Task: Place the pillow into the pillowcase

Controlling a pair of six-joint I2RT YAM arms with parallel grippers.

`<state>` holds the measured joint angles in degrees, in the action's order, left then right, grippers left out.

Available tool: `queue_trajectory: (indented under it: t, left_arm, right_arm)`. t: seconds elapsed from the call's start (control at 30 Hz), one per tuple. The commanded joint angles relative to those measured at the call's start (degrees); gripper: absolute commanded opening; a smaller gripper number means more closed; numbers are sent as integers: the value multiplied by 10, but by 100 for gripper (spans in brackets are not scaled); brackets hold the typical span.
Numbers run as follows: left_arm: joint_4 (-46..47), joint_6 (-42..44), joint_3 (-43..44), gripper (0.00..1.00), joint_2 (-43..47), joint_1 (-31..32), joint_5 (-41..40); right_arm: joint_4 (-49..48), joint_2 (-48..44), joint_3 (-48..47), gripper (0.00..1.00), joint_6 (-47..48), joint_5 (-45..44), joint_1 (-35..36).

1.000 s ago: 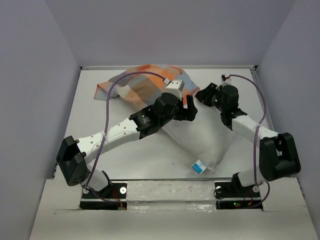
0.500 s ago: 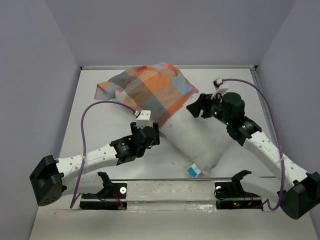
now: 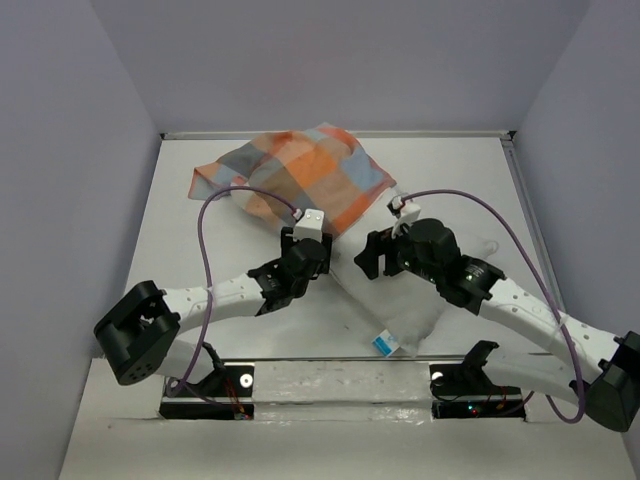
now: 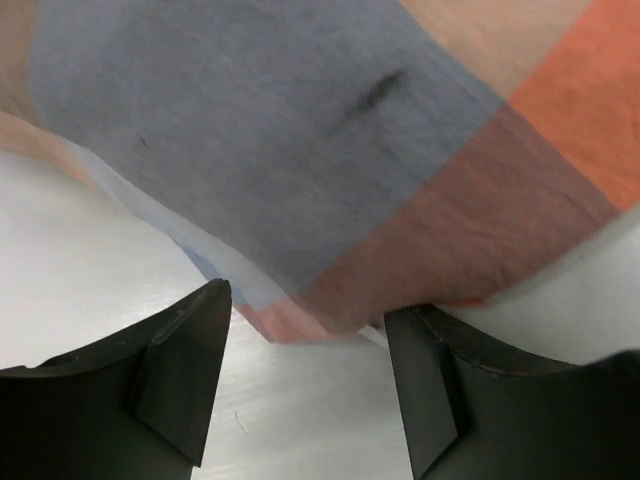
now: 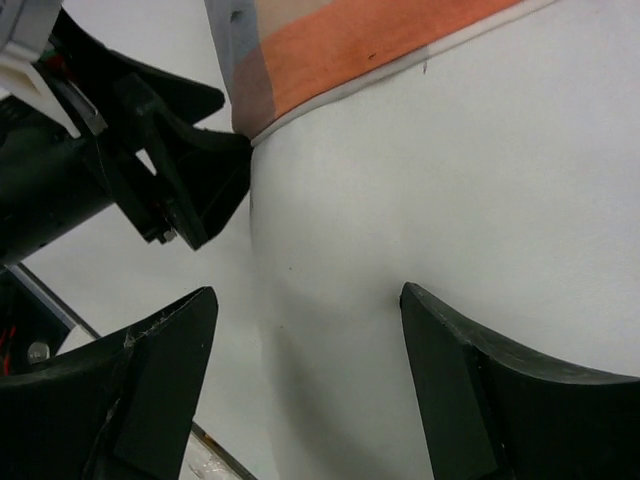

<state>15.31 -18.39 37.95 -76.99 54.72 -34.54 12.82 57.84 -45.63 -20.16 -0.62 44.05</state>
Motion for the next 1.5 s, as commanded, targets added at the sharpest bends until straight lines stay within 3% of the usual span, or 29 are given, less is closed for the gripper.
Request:
queue_trajectory:
  t: [0.0,0.1,0.17,0.4,0.47,0.53,0.57,0.6,0.63,0.77,0.9,1.03,1.07,1.27,1.47]
  left_arm:
    - [71,49,40,62,-9,-31,-22]
    - [72,57,48,44,-7,-34,-36]
    - [67,57,47,21,9,-33,-27]
    - [25,23,27,0,87,-21,7]
    - [23,14,26,0,100,-18,34]
    - [29,-6,26,0,112,-17,85]
    - [34,-13,27,0,114,-16,103]
    - [37,-18,33,0,113,-15,140]
    - [38,-25,40,0,112,-15,156]
    - [25,-31,79,0,102,-13,219]
    - [4,-38,110,0,99,-13,250]
    - [-14,-41,128,0,101,-14,258]
    - [-21,-42,134,0,103,-13,265]
    - [-2,-119,143,0,165,-11,368]
    - [6,-212,57,0,254,-10,416]
  right_arm:
    - [37,17,-28,80,29,-96,43]
    - [55,45,-39,84,40,-162,60]
    - [62,72,-49,87,44,-213,74]
    - [64,178,-94,94,56,-302,86]
    - [60,212,-110,94,50,-312,86]
    - [24,254,-120,70,43,-282,86]
    - [6,261,-123,34,30,-266,86]
    - [-35,263,-124,13,21,-244,86]
    - [-60,254,-122,0,14,-195,86]
    - [-182,166,-110,0,-19,-161,86]
    - [-293,42,-78,0,-17,-231,86]
    - [-337,-4,-44,0,-20,-264,86]
    - [-346,6,-35,0,-30,-266,86]
    - [-353,258,-67,0,-95,-283,78]
    - [-383,305,-71,0,-108,-251,49]
